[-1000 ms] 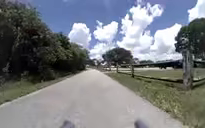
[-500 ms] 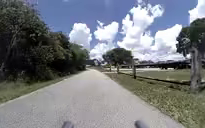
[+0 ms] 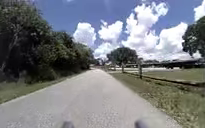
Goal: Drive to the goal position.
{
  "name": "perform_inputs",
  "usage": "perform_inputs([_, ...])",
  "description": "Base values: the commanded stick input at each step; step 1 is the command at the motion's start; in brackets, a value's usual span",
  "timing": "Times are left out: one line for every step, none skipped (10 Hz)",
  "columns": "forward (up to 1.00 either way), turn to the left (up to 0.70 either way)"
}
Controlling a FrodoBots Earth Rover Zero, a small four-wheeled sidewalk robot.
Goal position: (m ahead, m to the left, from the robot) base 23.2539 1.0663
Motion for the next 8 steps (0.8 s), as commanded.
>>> perform_inputs([0.50,0.13])
perform_inputs([0.50,0.01])
perform_inputs([0.50,0.00])
perform_inputs([0.50,0.00])
perform_inputs([0.50,0.00])
perform_inputs([0.50,0.00])
perform_inputs([0.50,0.00])
perform_inputs([0.50,0.00])
